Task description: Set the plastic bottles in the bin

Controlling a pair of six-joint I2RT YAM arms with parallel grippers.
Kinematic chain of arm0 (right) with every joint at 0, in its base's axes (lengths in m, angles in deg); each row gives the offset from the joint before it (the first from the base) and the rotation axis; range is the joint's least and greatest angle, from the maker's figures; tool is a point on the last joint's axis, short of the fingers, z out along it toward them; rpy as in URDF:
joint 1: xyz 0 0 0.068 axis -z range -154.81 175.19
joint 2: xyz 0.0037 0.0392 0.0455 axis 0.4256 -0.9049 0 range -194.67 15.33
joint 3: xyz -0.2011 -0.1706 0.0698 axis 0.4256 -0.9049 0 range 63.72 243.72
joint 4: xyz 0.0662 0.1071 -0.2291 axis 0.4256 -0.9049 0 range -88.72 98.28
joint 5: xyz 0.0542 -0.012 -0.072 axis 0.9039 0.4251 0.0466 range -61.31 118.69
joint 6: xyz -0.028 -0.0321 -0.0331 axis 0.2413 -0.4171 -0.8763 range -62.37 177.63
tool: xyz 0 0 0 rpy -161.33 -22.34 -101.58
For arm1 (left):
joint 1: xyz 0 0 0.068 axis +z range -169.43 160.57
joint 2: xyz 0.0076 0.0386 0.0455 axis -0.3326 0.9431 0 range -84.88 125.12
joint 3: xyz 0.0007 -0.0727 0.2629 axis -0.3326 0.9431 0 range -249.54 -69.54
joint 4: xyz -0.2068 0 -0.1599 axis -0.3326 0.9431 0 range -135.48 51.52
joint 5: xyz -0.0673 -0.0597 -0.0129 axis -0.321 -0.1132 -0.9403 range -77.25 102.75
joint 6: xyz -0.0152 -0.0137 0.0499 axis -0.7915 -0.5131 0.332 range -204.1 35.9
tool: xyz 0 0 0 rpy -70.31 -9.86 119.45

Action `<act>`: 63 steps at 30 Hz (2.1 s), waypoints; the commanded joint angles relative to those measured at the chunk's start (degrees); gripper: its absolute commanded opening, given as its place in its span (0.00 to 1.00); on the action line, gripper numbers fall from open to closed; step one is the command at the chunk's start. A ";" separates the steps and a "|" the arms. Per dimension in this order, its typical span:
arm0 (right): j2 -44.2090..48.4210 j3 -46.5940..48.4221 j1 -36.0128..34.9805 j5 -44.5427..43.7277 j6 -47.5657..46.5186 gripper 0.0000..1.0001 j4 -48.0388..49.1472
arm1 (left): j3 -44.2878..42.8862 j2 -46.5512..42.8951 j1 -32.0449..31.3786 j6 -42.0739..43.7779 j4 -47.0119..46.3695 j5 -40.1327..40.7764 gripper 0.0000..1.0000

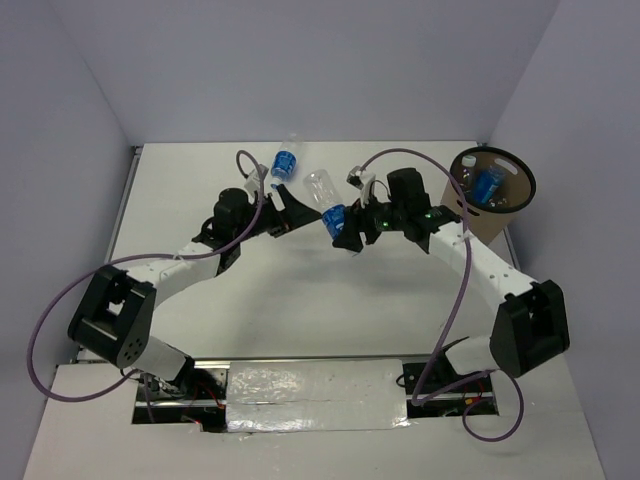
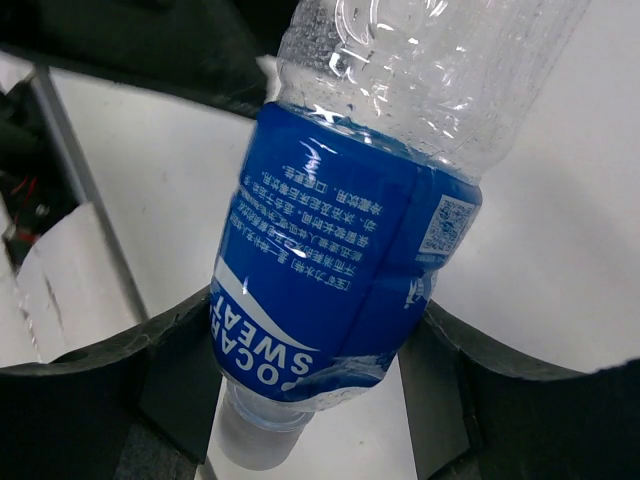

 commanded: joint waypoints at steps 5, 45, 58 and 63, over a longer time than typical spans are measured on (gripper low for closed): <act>6.55 -4.43 -0.13 8.57 -6.67 0.15 -1.12 | -3.53 3.37 -1.61 -4.83 -18.23 -4.37 1.00; 13.05 5.24 -6.12 4.33 -22.74 0.97 -13.94 | -1.94 -2.51 -4.43 5.52 -12.72 -6.58 0.23; 0.85 22.37 -2.77 4.87 9.03 0.99 -10.62 | 2.89 -10.95 -5.39 15.11 -2.52 -8.42 0.15; -4.07 26.24 -5.05 1.63 19.07 0.98 -6.75 | 3.86 -13.67 -5.92 15.73 -1.63 -8.24 0.16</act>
